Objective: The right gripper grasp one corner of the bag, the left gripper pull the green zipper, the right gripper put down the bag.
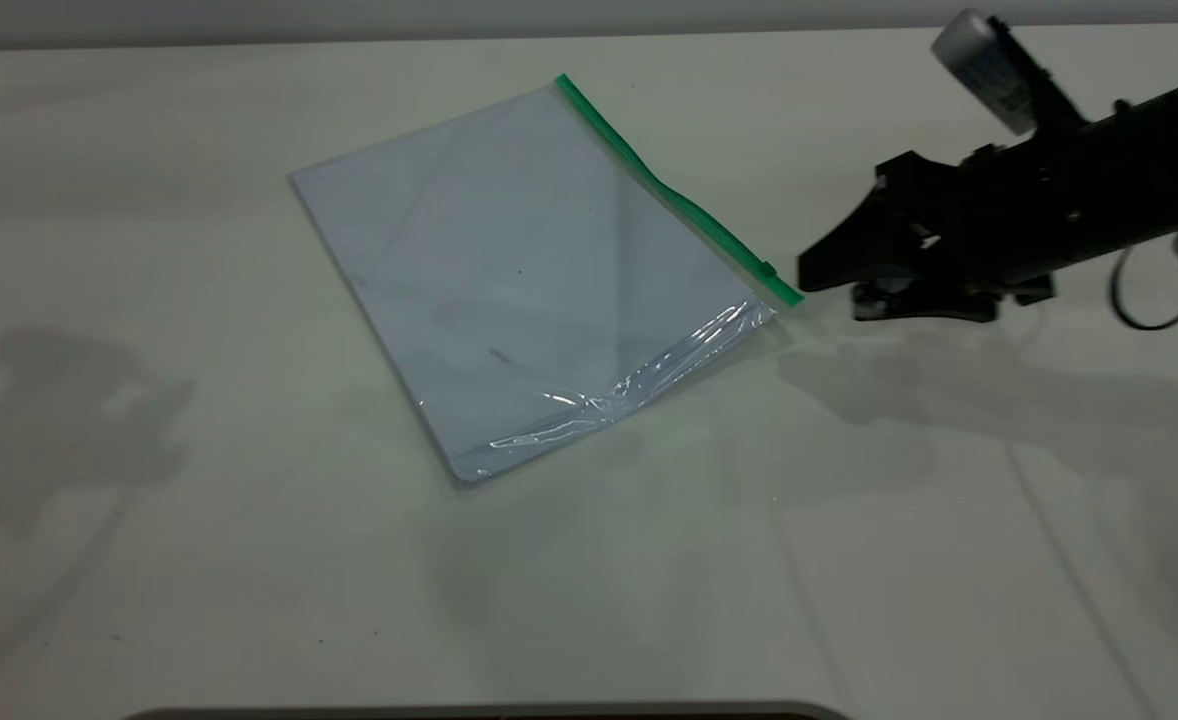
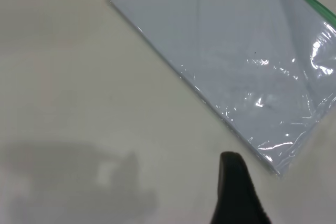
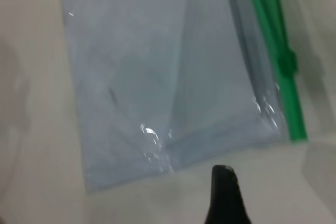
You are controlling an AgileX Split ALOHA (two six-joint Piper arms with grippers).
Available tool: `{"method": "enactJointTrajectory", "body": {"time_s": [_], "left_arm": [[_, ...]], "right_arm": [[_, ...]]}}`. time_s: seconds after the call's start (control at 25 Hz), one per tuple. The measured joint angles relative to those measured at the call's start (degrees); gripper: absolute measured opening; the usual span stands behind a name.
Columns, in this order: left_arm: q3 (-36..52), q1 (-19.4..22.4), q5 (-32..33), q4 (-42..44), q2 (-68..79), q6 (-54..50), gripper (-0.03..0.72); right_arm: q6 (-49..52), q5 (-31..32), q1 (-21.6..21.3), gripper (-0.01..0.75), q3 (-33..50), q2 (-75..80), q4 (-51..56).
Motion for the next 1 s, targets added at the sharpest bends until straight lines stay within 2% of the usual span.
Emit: {"method": "enactJointTrajectory", "body": {"time_s": [0.44, 0.72, 0.84, 1.0], "left_arm": [[0.0, 0.0, -0.67, -0.05, 0.0, 1.06, 0.52], [0.0, 0.0, -1.47, -0.18, 0.0, 1.16, 0.52], [0.0, 0.0, -1.52, -0.18, 0.0, 1.16, 0.52], [0.0, 0.0, -1.52, -0.18, 0.0, 1.16, 0.52]], "right_arm": [[-0.07, 2.93, 0.28, 0.56, -9.35, 9.69, 0.11], [0.04, 3.97, 4.04, 0.552, -13.12, 12.22, 0.18], [0.08, 4.17, 4.97, 0.501, -13.13, 12.59, 0.12], [0.15, 4.9, 4.88, 0.357, -13.33, 12.59, 0.12]]}}
